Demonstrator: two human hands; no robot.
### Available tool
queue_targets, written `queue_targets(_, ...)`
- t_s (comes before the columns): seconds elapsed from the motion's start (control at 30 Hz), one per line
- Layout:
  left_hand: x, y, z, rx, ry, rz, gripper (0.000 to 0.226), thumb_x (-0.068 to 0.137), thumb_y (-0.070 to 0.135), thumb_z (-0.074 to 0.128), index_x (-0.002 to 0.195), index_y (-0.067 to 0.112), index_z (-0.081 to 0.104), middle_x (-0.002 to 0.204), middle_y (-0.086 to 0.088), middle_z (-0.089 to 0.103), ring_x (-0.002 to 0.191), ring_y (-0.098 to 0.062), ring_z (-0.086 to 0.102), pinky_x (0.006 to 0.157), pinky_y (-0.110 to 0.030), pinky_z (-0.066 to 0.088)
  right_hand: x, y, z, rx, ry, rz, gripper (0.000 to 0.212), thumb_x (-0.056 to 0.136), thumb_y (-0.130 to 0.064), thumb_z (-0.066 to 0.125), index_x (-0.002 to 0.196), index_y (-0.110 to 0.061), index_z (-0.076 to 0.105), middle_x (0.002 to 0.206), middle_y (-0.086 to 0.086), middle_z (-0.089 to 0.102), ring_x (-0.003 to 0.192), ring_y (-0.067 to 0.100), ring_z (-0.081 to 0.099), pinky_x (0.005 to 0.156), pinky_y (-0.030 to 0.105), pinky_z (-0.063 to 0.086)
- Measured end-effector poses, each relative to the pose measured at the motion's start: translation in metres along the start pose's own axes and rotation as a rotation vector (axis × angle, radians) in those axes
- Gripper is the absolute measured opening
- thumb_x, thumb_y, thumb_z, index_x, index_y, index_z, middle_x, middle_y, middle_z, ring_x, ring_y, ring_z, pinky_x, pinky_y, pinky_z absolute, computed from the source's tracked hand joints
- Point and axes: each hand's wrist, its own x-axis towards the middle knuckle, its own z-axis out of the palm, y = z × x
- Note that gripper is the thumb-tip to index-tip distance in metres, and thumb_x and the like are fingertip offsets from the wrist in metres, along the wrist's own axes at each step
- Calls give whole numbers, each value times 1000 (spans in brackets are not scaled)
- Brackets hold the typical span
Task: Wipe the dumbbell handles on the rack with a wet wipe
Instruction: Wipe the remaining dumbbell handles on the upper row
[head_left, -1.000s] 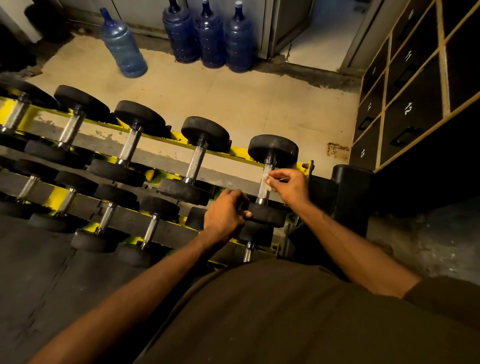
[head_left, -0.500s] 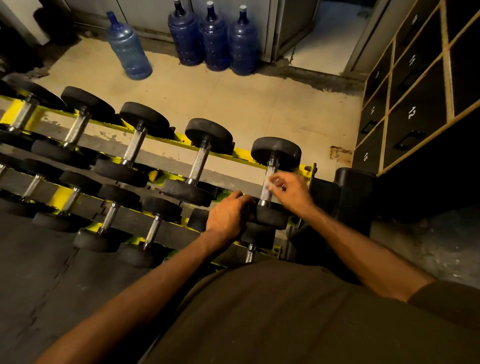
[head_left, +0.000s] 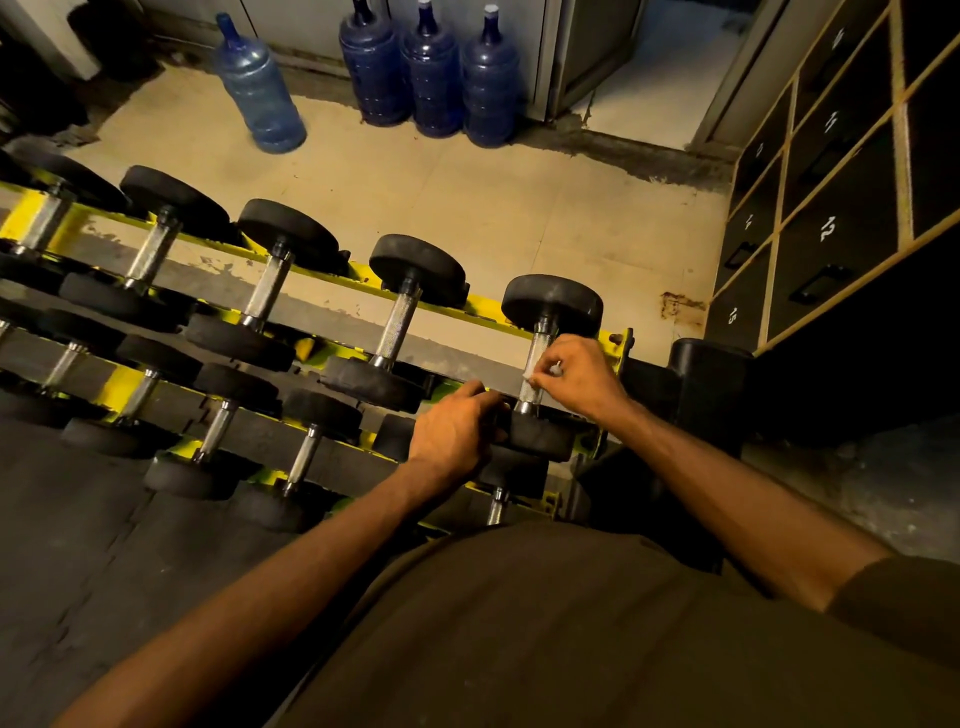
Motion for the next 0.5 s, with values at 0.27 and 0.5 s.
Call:
queue_targets(0.27,1,-1,0,5,0,-5,35,86,21,73,120,25,66,115,2,58,96,-22,62,74,-42,58,-3,-15,4,-112,-346,-212,31,85,-7,70,112,-23,69,102,-6,63,98,10,55,78,22,43)
queue_targets(0.5,1,4,-3,4,-8,-14,34,88,24,72,121,25,66,119,5,57,100,-19,61,66,-31,47,21,-27,10,-315,18,4,27,92,-5,51,119,-7,55,107,8,52,88,25,51,68,35,39)
